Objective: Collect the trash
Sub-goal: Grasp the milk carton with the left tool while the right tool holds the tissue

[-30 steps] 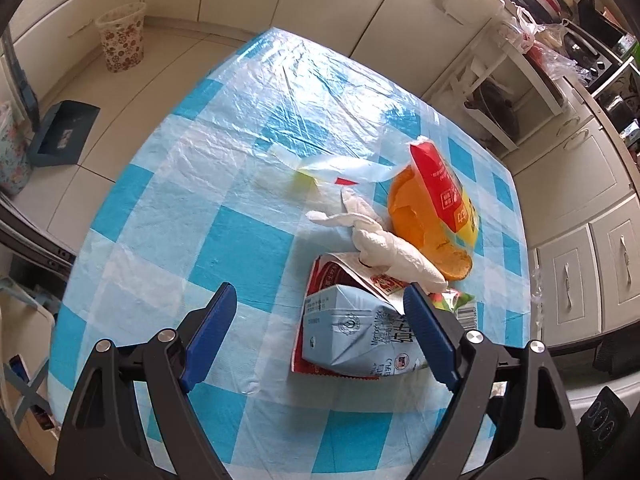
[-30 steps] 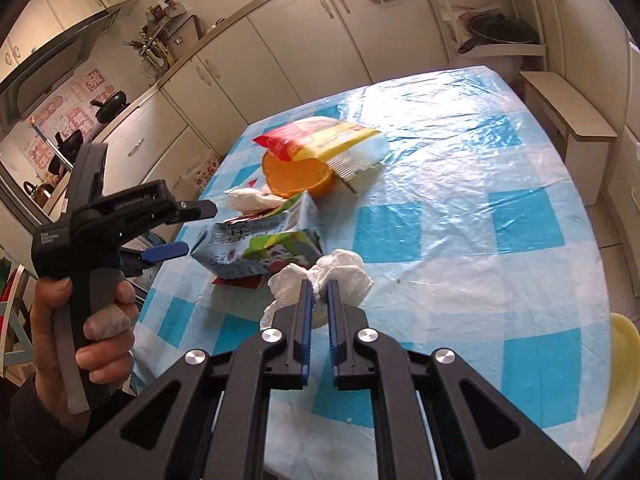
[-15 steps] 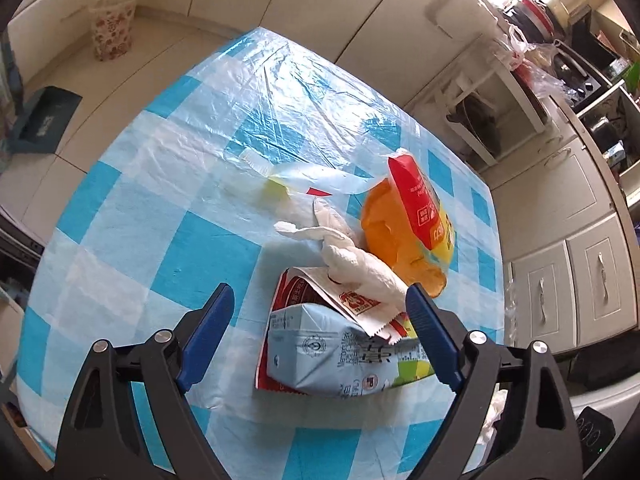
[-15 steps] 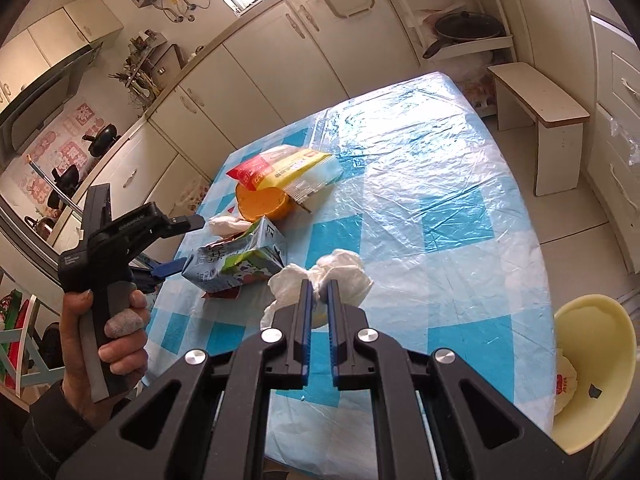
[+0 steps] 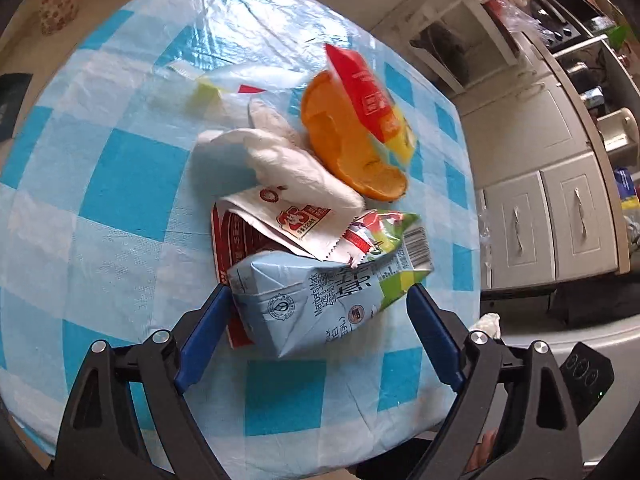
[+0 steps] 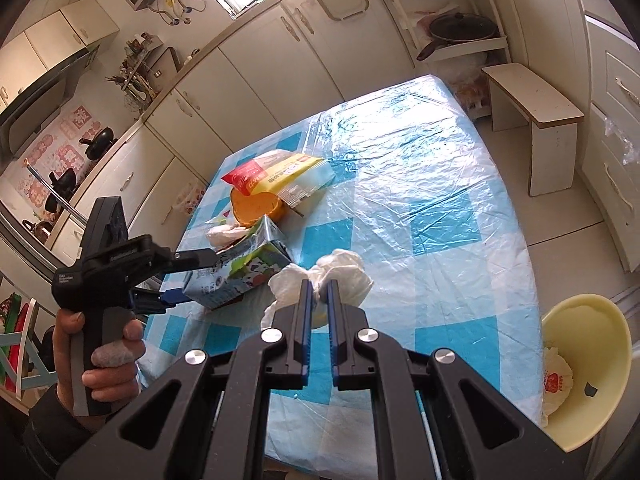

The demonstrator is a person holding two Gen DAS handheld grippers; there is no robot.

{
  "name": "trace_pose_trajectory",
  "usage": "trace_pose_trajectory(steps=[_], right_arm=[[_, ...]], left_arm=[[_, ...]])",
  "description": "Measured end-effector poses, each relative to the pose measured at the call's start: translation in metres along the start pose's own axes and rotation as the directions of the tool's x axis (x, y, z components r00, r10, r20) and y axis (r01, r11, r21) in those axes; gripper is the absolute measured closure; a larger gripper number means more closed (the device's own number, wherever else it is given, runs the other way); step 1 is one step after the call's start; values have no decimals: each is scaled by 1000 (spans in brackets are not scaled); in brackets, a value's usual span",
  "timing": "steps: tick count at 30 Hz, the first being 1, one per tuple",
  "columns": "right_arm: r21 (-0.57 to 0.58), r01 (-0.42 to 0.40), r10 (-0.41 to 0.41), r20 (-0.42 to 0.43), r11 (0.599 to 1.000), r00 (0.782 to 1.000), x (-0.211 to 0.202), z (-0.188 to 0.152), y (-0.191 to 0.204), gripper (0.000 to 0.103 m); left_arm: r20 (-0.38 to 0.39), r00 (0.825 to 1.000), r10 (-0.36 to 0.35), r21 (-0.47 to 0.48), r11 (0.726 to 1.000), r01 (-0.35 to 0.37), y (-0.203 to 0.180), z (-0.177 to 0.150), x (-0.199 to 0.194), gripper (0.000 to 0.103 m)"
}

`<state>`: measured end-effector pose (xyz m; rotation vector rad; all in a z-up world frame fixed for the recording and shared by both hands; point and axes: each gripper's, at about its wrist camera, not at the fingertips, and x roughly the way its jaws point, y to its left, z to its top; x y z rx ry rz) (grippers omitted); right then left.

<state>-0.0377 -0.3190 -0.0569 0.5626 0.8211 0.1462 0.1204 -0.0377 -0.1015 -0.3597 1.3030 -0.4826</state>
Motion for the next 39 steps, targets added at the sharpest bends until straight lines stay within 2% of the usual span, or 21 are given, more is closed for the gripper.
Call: trace_pose_trajectory(steps=[2,4,6,8,10,13,15,16,17,19,21,24,26,27,29,32,35,37,39], right_arm=[[7,5,-5,4,1000,1000,-1,0,-1,95],[10,5,-5,2,1000,1000,-2,-2,-2,95],[7,10,-10,2,1000,1000,-2,-2,-2,95],[11,12,-12,1,1000,1000,-2,-2,-4,95],[17,17,-17,3,1000,1000,-3,-1,-6,95],[18,15,-15,5,1000,1000,-4,-1,-7,95],[19,12,-13,8,1000,1000,-5,-1,-7,95],[20,12,-12,9,1000,1000,-6,0,-7,95],[22,12,-12,11,1000,1000,-6,-1,-7,95],[25,13,-13,15,1000,1000,-8,0,-9,95],[28,15,-16,18,999,1000,-9,0,-11,95],[35,21,-22,18,999,1000,-11,-1,-15,95],[38,26,-26,17,999,1000,-12,-1,-17,95],[39,27,-28,16,999,999,-12,-1,-19,95],[42,30,-31,16,999,999,-14,-2,-21,95],[54,32,-33,19,998,999,-17,-1,-28,95],[67,32,-33,25,997,999,-22,-1,-34,95],[78,32,-34,27,996,999,-24,-2,-39,95],[86,34,-36,24,996,999,-25,-2,-43,95]], left_arm=[[100,994,49,44,998,-54,-7,0,-16,18],[175,982,71,23,997,-77,-6,4,-25,14],[210,974,84,-13,996,-84,-1,8,-25,14],[213,974,77,-37,997,-71,2,11,-19,14],[186,981,48,-29,999,-43,1,12,-13,14],[91,994,-53,38,998,49,-12,5,-5,14],[-10,986,-167,88,982,167,-25,-4,4,14],[-61,973,-222,117,967,228,-33,-8,6,14],[-71,970,-233,141,960,241,-39,-12,6,14],[-41,981,-191,190,962,196,-48,-16,3,14],[-4,989,-149,195,970,146,-50,-16,3,13],[8,993,-115,196,974,112,-58,-16,5,13],[20,999,-30,250,968,24,-72,-17,12,13],[31,999,25,292,956,-34,-81,-20,18,13],[19,997,72,360,930,-74,-95,-28,28,13],[-33,999,35,455,890,-16,-112,-40,33,13],[37,999,16,543,839,-33,-131,-52,18,13],[60,998,8,554,832,-40,-139,-52,14,13],[93,994,52,543,834,-95,-143,-48,22,13]])
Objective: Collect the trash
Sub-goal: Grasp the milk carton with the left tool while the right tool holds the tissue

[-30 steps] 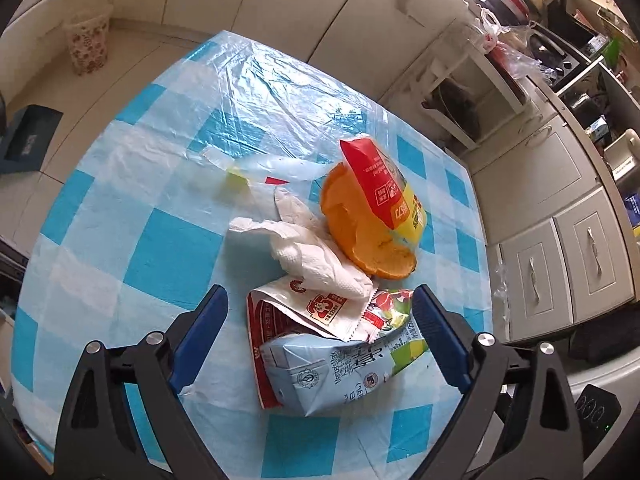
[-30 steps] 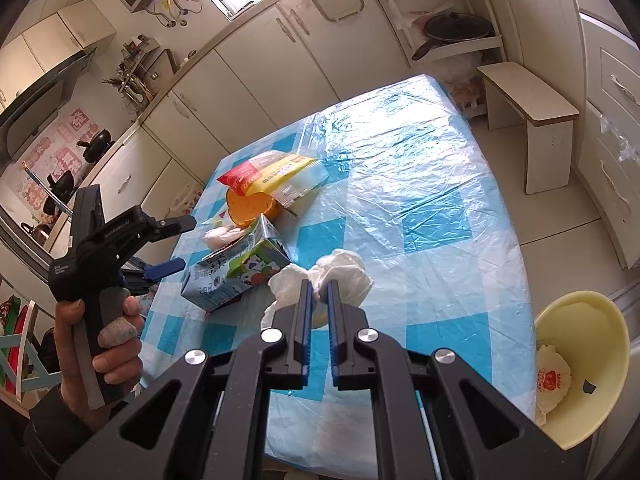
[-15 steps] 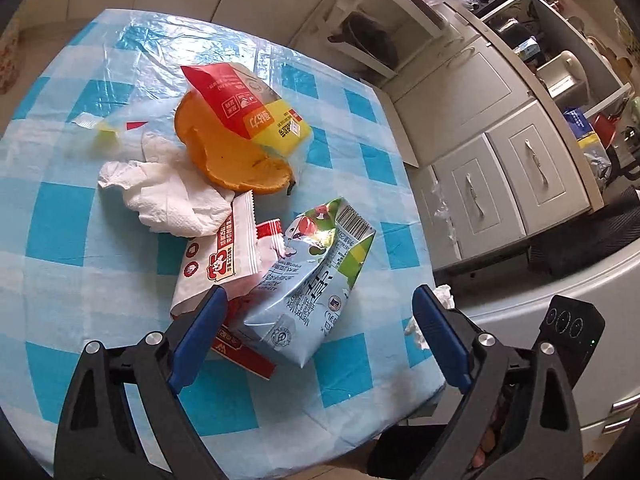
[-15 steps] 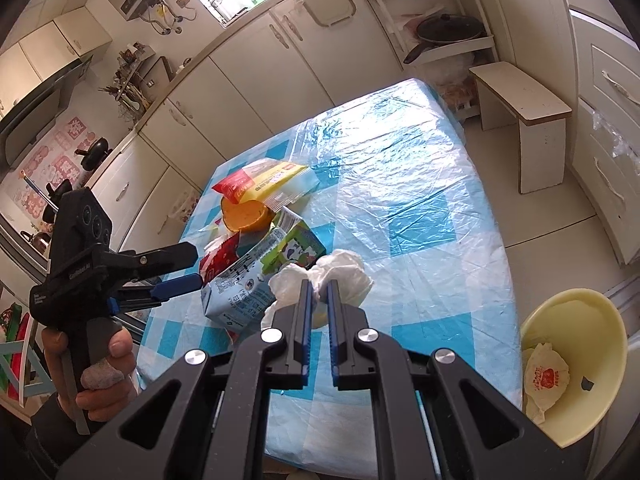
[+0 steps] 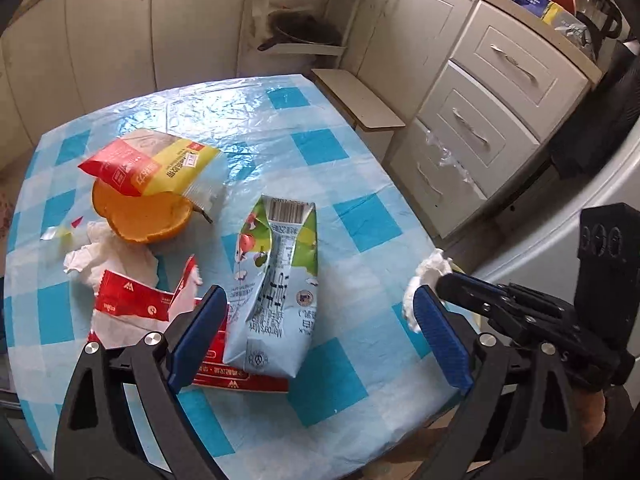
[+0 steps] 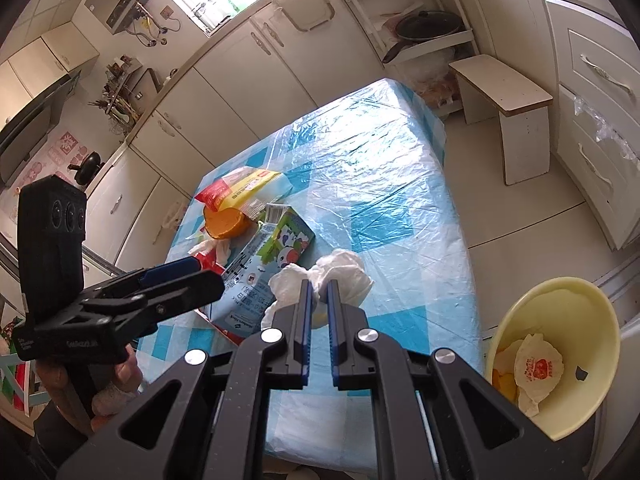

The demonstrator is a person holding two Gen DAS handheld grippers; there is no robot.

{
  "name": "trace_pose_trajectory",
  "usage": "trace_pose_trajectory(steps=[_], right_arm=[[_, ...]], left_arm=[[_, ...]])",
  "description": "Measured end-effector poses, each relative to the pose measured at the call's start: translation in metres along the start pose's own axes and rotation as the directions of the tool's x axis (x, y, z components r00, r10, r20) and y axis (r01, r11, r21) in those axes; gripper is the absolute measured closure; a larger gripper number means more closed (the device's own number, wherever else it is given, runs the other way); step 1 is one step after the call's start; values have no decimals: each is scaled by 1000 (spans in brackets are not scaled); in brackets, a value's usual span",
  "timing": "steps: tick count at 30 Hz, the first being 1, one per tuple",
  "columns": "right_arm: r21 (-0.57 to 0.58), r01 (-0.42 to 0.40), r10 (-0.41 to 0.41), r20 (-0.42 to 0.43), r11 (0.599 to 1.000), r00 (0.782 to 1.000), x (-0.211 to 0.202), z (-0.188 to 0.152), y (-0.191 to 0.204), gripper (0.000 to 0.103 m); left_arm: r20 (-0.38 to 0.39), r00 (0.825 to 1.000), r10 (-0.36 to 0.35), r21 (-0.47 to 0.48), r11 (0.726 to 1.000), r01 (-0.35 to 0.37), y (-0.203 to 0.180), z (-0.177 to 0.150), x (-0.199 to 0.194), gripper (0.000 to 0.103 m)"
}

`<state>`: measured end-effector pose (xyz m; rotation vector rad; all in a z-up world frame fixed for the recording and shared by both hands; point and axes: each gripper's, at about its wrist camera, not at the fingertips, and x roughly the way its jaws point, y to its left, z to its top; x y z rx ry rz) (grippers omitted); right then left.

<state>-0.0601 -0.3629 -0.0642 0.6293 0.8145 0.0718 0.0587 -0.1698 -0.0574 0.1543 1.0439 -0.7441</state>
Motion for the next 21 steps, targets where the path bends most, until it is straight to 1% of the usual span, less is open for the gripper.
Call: trace_pose_trajectory(steps=[2,4,6,9,12,15,17,19,20,21], right_arm=[[5,5,-5,-2,1000,1000,-1,0,-3,95],[8,7,-7,-2,1000,1000,-2,0,-6,95],[12,11,-11,-1,1000,1000,-3,0,-8,95],[17,17,-17,-4,1000,1000,-4,0,-14,95],[23,21,-21,-10,1000,1000,-3,1,-19,95],[21,24,-24,-17,999,1000,-2,0,-18,95],[13,28,-28,-23,1000,999,0,-1,-16,95],[7,32,-32,-26,999,999,0,-1,-15,95],[7,35,-34,-26,999,999,0,-2,-15,95],[7,38,-38,-26,999,999,0,-2,-15,95]], left_arm=[[-23,998,56,-17,998,-57,-2,5,12,13],[-36,995,88,-36,995,-89,-4,10,26,13],[-61,989,137,-40,989,-139,-9,13,40,13],[-70,979,192,16,981,-191,-26,12,53,13],[-65,964,256,87,964,-251,-40,6,60,13],[-53,954,296,121,950,-288,-44,0,62,13],[-35,945,326,130,939,-319,-48,-2,62,20],[-24,935,355,150,926,-348,-52,-4,61,40],[-25,932,362,155,922,-354,-53,-5,61,46],[-27,933,359,153,924,-351,-54,-5,61,51]])
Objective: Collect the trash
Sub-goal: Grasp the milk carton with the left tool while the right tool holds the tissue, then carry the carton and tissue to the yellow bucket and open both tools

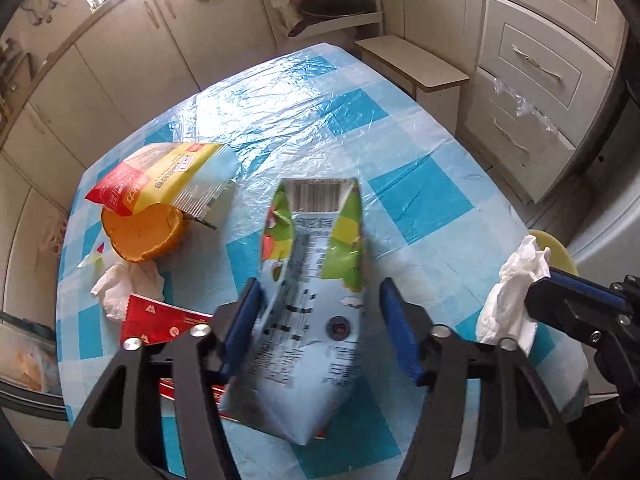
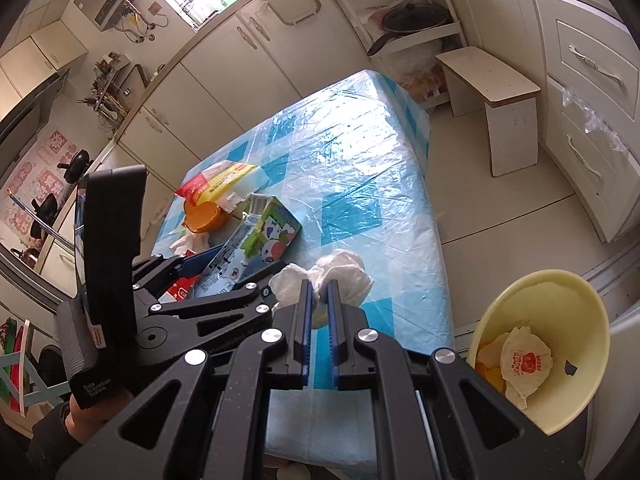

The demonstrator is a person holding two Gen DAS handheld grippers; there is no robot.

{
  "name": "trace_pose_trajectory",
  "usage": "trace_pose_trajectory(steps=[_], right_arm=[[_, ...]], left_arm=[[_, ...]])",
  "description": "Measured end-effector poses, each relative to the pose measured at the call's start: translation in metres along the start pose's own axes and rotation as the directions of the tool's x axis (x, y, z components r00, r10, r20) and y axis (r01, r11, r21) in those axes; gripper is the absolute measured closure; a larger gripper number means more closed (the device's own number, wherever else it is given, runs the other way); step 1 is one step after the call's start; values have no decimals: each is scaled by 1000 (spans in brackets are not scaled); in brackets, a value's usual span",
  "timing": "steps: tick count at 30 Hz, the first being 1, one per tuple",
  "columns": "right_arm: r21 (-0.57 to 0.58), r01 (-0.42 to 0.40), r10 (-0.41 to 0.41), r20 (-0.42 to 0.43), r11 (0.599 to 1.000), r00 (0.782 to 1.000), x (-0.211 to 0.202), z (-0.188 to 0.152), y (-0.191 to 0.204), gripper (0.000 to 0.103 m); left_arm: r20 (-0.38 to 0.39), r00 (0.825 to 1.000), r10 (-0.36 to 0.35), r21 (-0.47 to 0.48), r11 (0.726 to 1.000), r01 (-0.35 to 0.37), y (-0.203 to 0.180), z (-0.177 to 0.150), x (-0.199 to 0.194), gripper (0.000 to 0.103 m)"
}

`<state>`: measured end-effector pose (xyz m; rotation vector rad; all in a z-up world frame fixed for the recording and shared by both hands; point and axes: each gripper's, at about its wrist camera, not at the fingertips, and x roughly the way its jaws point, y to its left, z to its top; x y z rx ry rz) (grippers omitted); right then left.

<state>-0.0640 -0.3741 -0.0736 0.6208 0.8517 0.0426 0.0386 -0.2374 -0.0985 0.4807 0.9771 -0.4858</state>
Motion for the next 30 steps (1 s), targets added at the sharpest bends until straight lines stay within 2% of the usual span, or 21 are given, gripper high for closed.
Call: trace_pose_trajectory(steps=[3,5,8,12,15,19,21,24,30], right_arm=[[4,9,-9,-1,1000,1000,1,-1,-1,95],[4,12,-12,-3,1000,1000,2,-1,-1,95],[-4,13,-13,0,1000,1000,2,-1,2,95],[-12,11,-11,0,1000,1000,3,-1,8,95],[-16,3,-2,5,1000,1000,2,0,11,95],[-22,-10,10,13,1000,1000,-1,1,15,95],[-23,-11,12,17,1000,1000,-3,1,15,95],[-16,-8,8,25,1000,1000,-7,2,12,95],[2,13,-13,57,1000,998,-23,2,-1,95]], left_arm=[[1,1000,-25,-23,999,25,3,0,-3,52],[0,998,-68,-52,996,68,11,1,-6,52],[2,979,-202,-153,968,200,42,1,-15,52],[58,931,-360,-291,886,361,90,-4,-29,52],[124,902,-414,-358,829,430,122,-11,-42,53],[188,864,-466,-399,768,501,144,-18,-51,53],[203,850,-485,-392,755,525,142,-18,-54,53],[203,842,-500,-359,762,539,131,-15,-56,55],[208,804,-557,-279,754,595,92,-4,-62,56]])
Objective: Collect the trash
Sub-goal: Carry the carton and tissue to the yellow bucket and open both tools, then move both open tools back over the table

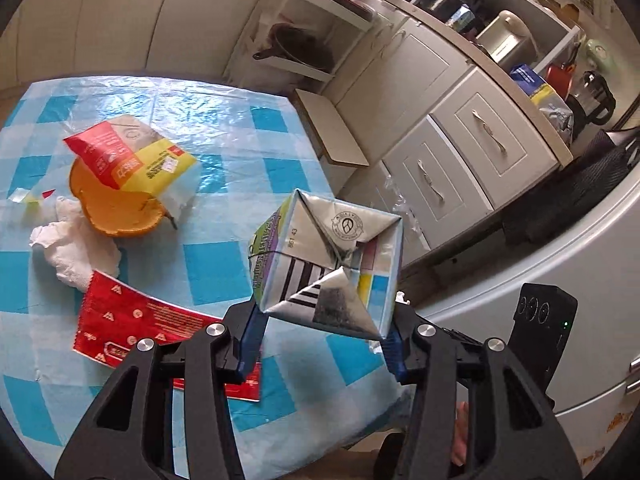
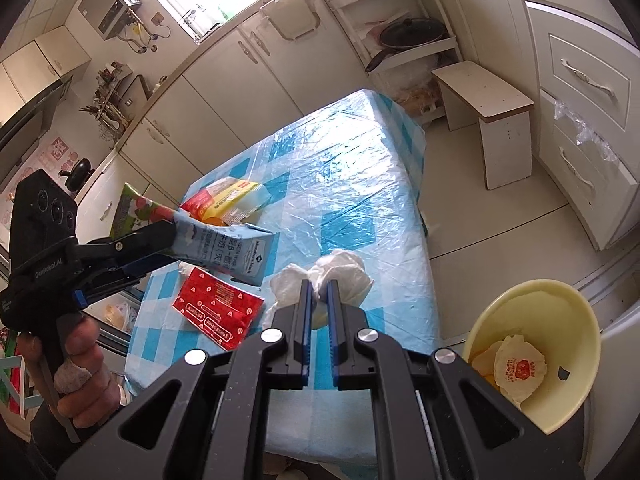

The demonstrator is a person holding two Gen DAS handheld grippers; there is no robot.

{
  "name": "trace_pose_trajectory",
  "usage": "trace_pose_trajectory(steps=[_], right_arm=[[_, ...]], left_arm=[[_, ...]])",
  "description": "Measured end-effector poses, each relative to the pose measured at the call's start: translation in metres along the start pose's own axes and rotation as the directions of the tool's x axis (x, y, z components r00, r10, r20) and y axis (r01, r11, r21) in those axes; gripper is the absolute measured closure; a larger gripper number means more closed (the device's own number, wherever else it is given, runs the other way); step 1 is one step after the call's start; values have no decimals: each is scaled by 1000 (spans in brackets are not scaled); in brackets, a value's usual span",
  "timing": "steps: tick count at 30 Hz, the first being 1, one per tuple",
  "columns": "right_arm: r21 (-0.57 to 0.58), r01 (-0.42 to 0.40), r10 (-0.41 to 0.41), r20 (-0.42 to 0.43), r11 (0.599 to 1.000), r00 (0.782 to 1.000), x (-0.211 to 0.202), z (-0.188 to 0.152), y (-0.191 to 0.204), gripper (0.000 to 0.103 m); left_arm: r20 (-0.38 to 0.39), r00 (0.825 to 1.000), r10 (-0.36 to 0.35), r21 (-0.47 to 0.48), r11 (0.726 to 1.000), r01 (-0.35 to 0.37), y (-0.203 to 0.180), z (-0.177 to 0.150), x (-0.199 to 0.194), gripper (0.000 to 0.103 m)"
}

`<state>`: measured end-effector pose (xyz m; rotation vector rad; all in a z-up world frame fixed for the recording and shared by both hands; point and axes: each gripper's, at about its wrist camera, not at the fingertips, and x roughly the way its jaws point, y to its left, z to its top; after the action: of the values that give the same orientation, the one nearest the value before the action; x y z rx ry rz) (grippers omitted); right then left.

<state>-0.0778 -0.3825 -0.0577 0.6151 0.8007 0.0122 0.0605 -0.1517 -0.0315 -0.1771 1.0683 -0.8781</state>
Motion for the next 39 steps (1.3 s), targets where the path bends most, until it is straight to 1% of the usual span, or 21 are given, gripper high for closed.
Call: trace_pose_trajectory(steps=[4,8,10,13,17,18,20,21,22,23,24,25,26,28,30,33,36,38,39], right_arm=[[29,37,-38,28,999,999,-15,1,-19,95],[79,99,-103,50,992,993,-31,0,-48,95],[101,135,-140,52,986,989,-37,-3,-61,95],[130,180,-187,42,975,981,-44,-7,-79,95],[168,219,-224,10,961,975,-47,-12,-101,95],[177,228,-232,0,957,973,-47,-13,-107,93],[192,250,-247,-39,949,968,-45,-16,-118,90],[199,256,-248,-67,946,966,-43,-17,-123,79],[212,277,-264,-90,937,960,-41,-20,-129,71],[224,303,-283,-116,926,952,-38,-22,-136,58],[228,313,-286,-143,922,947,-35,-24,-140,54],[233,314,-281,-163,920,946,-32,-26,-144,54],[251,316,-278,-173,915,945,-31,-28,-149,52],[276,313,-271,-179,909,946,-32,-30,-155,51],[296,304,-266,-161,906,950,-37,-29,-157,49],[300,278,-251,-126,913,960,-43,-26,-153,46],[292,254,-234,-100,922,967,-46,-25,-148,44],[293,244,-228,-88,924,970,-48,-24,-146,43],[295,241,-226,-85,924,970,-48,-22,-146,43]], left_arm=[[-21,999,-45,45,998,45,-27,-5,14,57],[-62,995,-81,84,993,86,-57,-13,34,58],[-83,991,-101,99,989,109,-73,-17,44,60],[-115,985,-126,124,982,140,-98,-24,60,63],[-154,976,-151,161,971,176,-132,-34,84,63],[-167,975,-149,170,969,177,-139,-37,92,63],[-190,972,-138,181,968,173,-148,-43,107,63],[-205,970,-133,177,969,171,-151,-46,115,63],[-214,968,-130,173,970,168,-153,-48,121,63],[-223,967,-125,169,972,164,-153,-49,127,63],[-232,965,-118,166,973,159,-153,-51,131,63],[-237,965,-111,166,974,153,-151,-52,134,63],[-240,965,-102,165,976,145,-150,-52,137,63],[-247,965,-86,160,979,128,-145,-52,140,63],[-246,967,-69,157,982,110,-141,-52,142,63],[-235,971,-36,163,984,76,-135,-53,140,63],[-215,976,25,200,980,19,-137,-54,139,63],[-198,978,68,230,973,-22,-137,-56,136,59],[-183,978,96,248,967,-49,-138,-57,134,54]])
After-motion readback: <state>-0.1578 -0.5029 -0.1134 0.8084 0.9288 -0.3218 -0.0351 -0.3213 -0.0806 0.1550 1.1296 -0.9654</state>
